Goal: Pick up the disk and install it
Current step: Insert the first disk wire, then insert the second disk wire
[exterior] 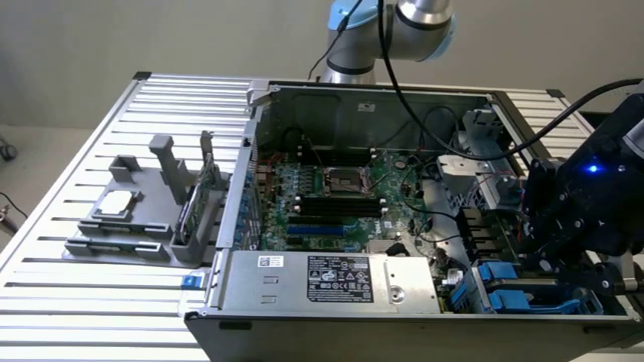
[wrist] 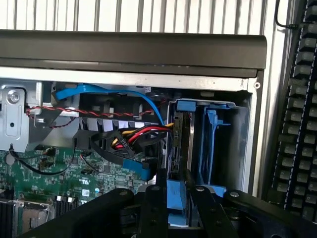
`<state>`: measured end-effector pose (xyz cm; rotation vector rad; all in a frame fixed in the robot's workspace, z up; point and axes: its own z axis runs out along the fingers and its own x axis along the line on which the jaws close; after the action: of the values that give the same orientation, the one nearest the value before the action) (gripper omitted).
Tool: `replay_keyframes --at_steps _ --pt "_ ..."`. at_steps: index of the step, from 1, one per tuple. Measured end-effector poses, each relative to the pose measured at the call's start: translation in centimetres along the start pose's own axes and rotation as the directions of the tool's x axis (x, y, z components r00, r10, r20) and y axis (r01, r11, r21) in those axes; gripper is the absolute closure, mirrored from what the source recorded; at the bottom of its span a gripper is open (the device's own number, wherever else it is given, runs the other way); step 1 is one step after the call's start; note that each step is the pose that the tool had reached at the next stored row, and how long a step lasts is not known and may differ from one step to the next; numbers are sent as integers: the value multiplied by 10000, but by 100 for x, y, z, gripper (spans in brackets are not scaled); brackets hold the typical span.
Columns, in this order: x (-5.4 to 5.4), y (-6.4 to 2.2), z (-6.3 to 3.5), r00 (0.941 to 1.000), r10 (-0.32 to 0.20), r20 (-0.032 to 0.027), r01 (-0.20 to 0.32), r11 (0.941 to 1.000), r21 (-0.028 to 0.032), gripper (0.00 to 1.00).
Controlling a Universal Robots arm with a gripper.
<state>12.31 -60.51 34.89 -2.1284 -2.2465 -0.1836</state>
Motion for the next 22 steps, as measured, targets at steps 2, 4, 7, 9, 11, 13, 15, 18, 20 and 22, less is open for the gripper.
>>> replay_keyframes --at_steps 2,4,7,9,11,13,15,18,20,22 --pt "0 0 0 10000 0 -1 0 10000 0 74" --pt "1 0 0 10000 0 0 0 10000 0 74" --pt "1 0 0 10000 0 0 0 10000 0 74" --pt "1 0 0 10000 0 0 0 10000 0 74" --pt "1 0 0 10000 0 0 0 10000 0 74" --pt "1 0 0 10000 0 0 0 10000 0 74" --pt "1 -4 0 10000 1 0 -1 10000 0 74" --pt "3 -4 -14 10000 0 2 0 10000 0 74" --pt "6 -3 -48 10000 0 1 0 10000 0 74" --pt "12 0 -100 10000 0 1 0 10000 0 74"
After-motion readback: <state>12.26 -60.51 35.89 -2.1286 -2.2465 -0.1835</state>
